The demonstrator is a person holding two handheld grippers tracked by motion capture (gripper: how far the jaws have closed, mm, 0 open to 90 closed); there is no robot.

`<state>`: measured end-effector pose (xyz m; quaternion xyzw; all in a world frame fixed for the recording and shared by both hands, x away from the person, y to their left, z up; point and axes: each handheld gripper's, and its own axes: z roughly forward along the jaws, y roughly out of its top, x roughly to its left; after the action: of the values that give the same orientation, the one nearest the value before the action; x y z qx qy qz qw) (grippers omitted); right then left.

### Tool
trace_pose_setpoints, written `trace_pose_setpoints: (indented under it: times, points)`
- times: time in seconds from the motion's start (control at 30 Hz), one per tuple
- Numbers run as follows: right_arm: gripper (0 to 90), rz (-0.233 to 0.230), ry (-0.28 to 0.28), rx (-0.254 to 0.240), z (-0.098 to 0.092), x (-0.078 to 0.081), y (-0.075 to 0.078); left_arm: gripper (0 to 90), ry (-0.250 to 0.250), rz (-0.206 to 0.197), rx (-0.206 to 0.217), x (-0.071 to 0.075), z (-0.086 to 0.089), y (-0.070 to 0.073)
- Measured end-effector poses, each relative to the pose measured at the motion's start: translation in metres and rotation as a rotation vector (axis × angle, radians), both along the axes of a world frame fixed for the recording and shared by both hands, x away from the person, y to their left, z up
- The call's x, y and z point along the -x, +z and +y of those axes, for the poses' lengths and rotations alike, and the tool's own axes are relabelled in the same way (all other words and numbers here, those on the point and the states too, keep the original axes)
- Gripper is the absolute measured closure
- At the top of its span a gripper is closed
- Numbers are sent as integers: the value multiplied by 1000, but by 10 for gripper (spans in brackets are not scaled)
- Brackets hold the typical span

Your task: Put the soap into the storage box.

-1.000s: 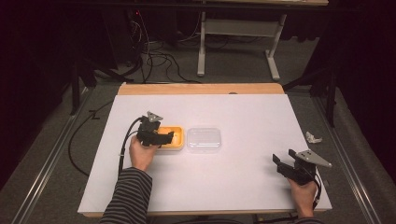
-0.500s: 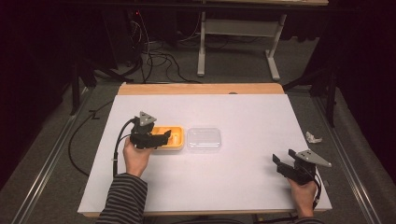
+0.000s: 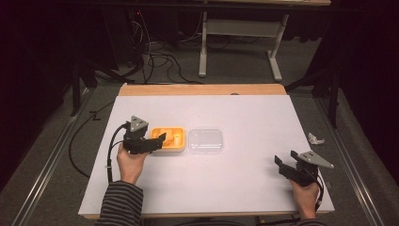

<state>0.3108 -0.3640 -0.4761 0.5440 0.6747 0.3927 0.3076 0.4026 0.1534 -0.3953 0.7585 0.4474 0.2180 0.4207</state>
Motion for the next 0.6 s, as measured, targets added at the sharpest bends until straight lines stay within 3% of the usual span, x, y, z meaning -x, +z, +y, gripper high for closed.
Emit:
trace_pose_setpoints:
  times: [0.6]
  points:
    - [289, 3, -1, 2, 1, 0, 0, 232, 19, -16, 45, 24, 15, -1]
